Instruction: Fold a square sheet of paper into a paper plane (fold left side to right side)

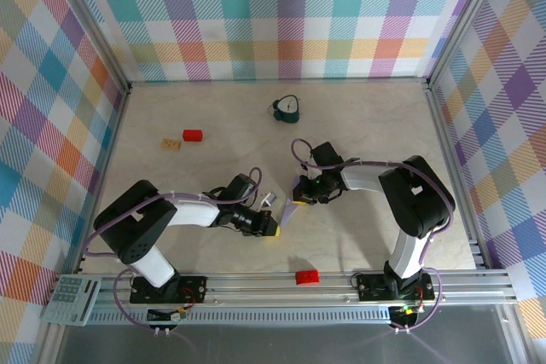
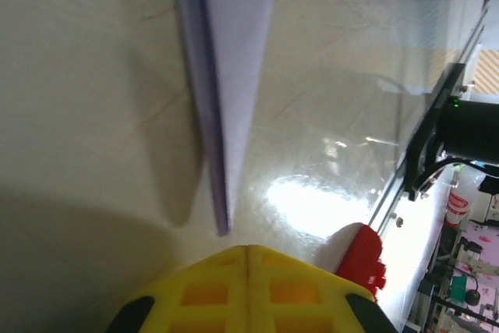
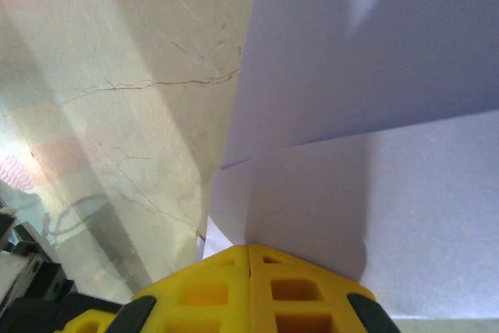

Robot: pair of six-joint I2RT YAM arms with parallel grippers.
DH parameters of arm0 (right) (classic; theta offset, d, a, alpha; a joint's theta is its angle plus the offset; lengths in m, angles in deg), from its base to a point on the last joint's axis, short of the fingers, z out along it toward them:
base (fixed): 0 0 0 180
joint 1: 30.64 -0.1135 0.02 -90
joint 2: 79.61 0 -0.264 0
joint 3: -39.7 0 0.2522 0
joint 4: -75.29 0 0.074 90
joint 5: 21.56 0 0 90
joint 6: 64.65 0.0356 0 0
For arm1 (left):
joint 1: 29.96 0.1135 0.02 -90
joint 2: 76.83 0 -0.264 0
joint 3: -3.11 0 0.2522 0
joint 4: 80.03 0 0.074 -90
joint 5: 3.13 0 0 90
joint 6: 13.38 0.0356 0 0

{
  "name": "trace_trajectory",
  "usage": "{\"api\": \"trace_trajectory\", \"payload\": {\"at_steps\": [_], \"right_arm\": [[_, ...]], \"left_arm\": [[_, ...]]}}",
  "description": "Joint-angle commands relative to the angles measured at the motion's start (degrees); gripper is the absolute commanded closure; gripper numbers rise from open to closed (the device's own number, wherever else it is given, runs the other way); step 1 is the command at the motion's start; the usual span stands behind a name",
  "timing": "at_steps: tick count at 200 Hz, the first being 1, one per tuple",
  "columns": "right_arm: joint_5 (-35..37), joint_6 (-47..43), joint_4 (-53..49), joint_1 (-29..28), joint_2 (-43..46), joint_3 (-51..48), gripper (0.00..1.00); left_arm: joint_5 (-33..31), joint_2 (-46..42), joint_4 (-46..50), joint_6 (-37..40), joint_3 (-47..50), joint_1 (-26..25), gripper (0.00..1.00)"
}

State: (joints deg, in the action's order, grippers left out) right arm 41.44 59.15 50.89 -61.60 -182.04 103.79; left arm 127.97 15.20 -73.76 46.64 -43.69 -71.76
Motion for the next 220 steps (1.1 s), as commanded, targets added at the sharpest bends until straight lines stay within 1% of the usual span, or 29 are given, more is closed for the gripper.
{"api": "trace_trajectory", "payload": {"at_steps": [1,20,48,74,120,155,186,220], "right_arm": [[7.69,-0.40,-6.28,0.20,-2.01,-2.50,1.00],[7.33,-0.03,-5.76,0.20,-1.47,-2.80,1.00],[6.89,0.55,-4.67,0.20,-0.43,-3.27,1.00],[6.05,0.99,-3.81,0.20,0.11,-3.39,1.00],[4.53,1.57,-2.32,0.19,0.95,-2.92,1.00],[3.45,1.67,-2.12,0.19,2.64,-1.65,1.00],[4.04,1.41,-2.48,0.20,6.35,-1.88,1.00],[3.95,1.80,-2.62,-0.13,10.63,-4.74,1.00]], "left_arm": [[1.22,-3.14,0.47,-1.37,-1.64,0.40,1.00],[1.09,-2.21,0.85,-1.04,-3.85,0.45,1.00],[-0.43,1.73,2.89,0.77,-7.69,0.40,1.00],[-1.31,4.69,2.45,0.87,-9.02,0.43,1.00],[-3.01,6.31,1.51,0.97,-6.77,0.11,1.00],[-5.77,6.72,3.21,1.75,-5.30,-0.62,1.00],[-7.64,6.94,4.44,2.23,-4.33,-1.00,1.00],[-9.16,6.79,5.65,2.59,-4.38,-1.37,1.00]]}}
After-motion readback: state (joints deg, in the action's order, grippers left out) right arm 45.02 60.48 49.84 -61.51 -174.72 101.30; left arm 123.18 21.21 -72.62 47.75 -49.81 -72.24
